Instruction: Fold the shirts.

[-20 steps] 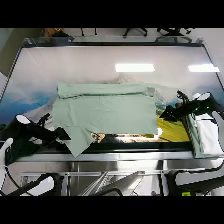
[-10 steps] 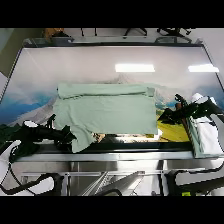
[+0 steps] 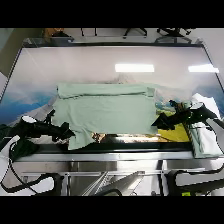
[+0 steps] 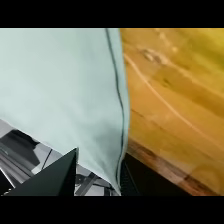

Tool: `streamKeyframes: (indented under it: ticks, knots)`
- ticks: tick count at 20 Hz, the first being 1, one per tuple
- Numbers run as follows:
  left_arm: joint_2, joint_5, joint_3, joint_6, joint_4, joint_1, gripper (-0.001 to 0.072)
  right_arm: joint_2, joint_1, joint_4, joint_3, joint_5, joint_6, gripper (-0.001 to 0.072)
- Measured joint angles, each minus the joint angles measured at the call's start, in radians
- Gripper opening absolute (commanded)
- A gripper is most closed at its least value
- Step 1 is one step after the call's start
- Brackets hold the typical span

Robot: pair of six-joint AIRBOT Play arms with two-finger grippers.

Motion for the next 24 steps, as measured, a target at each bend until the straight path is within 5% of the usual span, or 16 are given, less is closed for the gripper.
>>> streamKeyframes:
  ticks: [2,3,4,9,16,19,24]
  knots:
    - [0.0,-0.002,0.002,0.0,0.0,0.0,0.0013,0.0,0.012,0.01,-0.005,0.0,-0.005,0.0328]
    - [0.0,-0.002,0.003,0.002,0.0,0.0,0.0012,0.0,0.015,0.011,-0.007,-0.003,-0.008,0.0104]
    - [0.0,-0.002,0.004,0.008,-0.002,0.0,0.0012,-0.002,0.018,-0.004,-0.009,-0.013,-0.012,0.0016]
    - [0.054,-0.039,0.001,0.022,0.027,0.0,0.0007,0.017,0.027,-0.039,-0.01,-0.001,-0.011,0.0014]
    - [0.469,-0.225,-0.055,-0.14,0.275,0.0,0.0007,0.171,0.003,-0.313,-0.013,0.063,0.128,0.0014]
    - [0.628,-0.227,-0.048,-0.171,0.325,0.0,0.0008,0.259,-0.013,-0.271,-0.01,0.069,0.129,0.0014]
    - [0.631,-0.059,0.074,-0.168,0.319,-0.001,0.0009,0.298,-0.018,0.024,0.003,-0.094,-0.066,0.0014]
